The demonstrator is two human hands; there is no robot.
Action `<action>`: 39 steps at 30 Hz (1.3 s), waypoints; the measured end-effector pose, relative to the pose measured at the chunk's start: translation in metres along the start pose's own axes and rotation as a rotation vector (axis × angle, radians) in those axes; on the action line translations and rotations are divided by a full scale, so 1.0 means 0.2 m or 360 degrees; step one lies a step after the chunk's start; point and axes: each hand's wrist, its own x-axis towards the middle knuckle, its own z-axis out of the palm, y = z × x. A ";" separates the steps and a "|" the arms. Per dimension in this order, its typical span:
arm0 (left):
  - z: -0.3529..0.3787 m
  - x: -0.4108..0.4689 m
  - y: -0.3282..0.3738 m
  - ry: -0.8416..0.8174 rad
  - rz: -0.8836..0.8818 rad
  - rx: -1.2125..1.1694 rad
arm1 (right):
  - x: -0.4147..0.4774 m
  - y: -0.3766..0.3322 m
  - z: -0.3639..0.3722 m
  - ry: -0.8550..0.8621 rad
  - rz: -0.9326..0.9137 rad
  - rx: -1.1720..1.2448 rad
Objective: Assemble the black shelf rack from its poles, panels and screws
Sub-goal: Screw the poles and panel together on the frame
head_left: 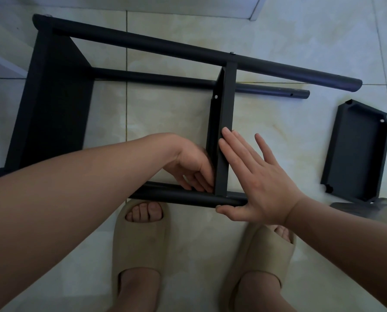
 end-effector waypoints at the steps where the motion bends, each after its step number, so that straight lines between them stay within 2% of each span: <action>1: 0.00 0.00 0.00 -0.0016 0.0001 -0.0019 | 0.00 0.00 0.00 -0.0002 0.0001 -0.0002; 6: 0.00 -0.02 0.00 -0.0100 -0.0011 -0.0064 | 0.00 0.00 0.00 -0.0016 -0.0002 -0.0014; 11: 0.02 0.00 0.00 -0.0019 -0.0001 -0.0006 | 0.00 0.00 0.00 -0.0025 0.0008 -0.0024; 21: 0.02 -0.03 -0.02 -0.0114 0.0015 -0.0157 | 0.00 -0.01 -0.01 -0.0024 0.0010 -0.0025; 25: 0.03 -0.01 -0.01 0.0012 0.0005 -0.0083 | 0.00 -0.01 -0.01 0.0003 0.0003 -0.0019; 33: 0.01 -0.04 0.00 -0.0043 -0.0021 -0.0063 | 0.00 0.00 0.00 0.0002 -0.0004 -0.0023; 39: 0.03 -0.03 0.00 0.0083 0.0019 0.0060 | 0.00 0.00 0.00 0.0013 -0.0011 -0.0009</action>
